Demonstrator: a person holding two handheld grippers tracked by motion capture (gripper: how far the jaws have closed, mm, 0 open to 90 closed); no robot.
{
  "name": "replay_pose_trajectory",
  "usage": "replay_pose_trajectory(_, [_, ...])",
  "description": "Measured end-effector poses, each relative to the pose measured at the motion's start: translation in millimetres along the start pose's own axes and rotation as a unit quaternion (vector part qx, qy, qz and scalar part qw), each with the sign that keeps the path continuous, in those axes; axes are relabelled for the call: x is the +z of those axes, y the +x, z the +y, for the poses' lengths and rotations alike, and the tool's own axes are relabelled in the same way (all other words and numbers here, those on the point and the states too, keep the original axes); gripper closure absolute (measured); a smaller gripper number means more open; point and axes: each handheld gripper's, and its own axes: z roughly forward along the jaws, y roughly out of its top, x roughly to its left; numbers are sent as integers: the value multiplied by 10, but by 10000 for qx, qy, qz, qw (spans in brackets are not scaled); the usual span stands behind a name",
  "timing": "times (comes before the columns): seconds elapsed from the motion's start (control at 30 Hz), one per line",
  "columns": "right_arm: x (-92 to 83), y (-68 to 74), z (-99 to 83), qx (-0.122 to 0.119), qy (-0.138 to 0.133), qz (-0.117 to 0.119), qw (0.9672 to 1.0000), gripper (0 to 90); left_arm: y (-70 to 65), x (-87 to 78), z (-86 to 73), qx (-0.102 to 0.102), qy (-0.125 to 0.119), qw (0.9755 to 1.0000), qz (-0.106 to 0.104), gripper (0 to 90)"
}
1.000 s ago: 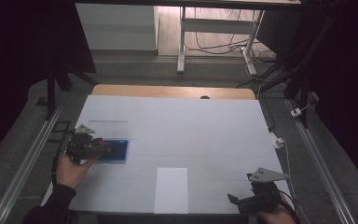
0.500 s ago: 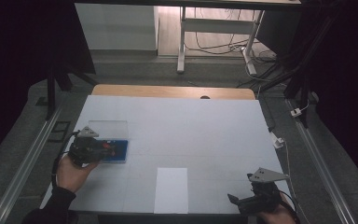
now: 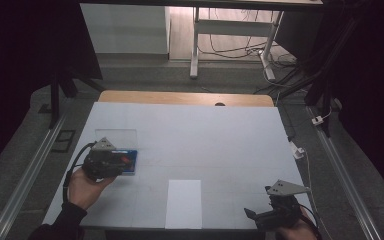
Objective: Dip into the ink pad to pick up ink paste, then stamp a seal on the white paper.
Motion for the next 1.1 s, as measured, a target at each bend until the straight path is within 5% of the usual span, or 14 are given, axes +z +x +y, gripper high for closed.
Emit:
replay_pose_trajectory(0.47, [0, -2, 0, -11, 1, 13, 10000, 0, -253, 91, 105, 474, -123, 9984, -295, 583])
replay_pose_trajectory(0.6, [1, -3, 0, 16, 2, 10, 10000, 0, -310, 119, 134, 443, -157, 9980, -412, 584])
replay_pose_trajectory(1.1, [-2, -4, -3, 28, 5, 15, 10000, 0, -680, 288, 260, 843, -51, 9919, -950, 583])
